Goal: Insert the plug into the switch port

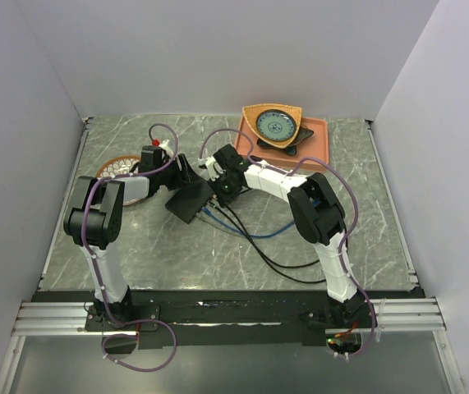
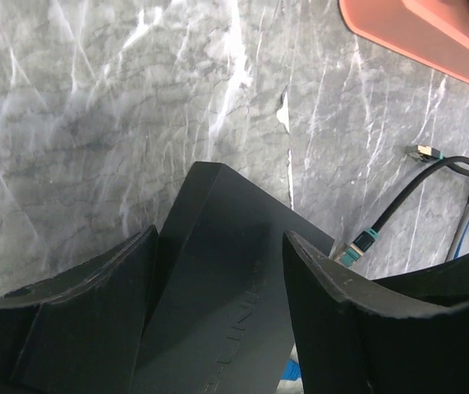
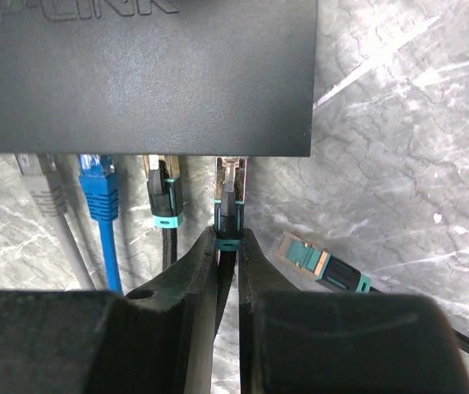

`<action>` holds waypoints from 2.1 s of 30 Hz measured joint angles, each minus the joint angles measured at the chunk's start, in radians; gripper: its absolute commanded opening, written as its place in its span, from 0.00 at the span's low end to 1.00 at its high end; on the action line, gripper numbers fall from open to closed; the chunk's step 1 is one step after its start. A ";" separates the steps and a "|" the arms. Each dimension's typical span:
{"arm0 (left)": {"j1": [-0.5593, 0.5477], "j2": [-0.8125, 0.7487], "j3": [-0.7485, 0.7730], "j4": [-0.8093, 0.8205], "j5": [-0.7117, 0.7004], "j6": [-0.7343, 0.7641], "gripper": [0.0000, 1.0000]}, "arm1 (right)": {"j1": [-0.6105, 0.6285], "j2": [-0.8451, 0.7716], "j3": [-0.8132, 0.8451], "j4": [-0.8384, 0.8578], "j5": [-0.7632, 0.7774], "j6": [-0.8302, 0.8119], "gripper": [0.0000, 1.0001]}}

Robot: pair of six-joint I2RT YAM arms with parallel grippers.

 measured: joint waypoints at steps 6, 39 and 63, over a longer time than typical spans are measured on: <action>0.005 0.002 -0.003 0.031 0.026 0.016 0.65 | 0.000 0.000 0.000 0.004 -0.010 -0.037 0.00; 0.022 0.050 0.014 0.060 0.109 0.085 0.48 | 0.012 -0.036 -0.074 0.104 0.063 0.056 0.00; 0.032 0.055 0.034 0.046 0.140 0.109 0.39 | 0.013 -0.034 -0.059 0.095 0.080 0.109 0.00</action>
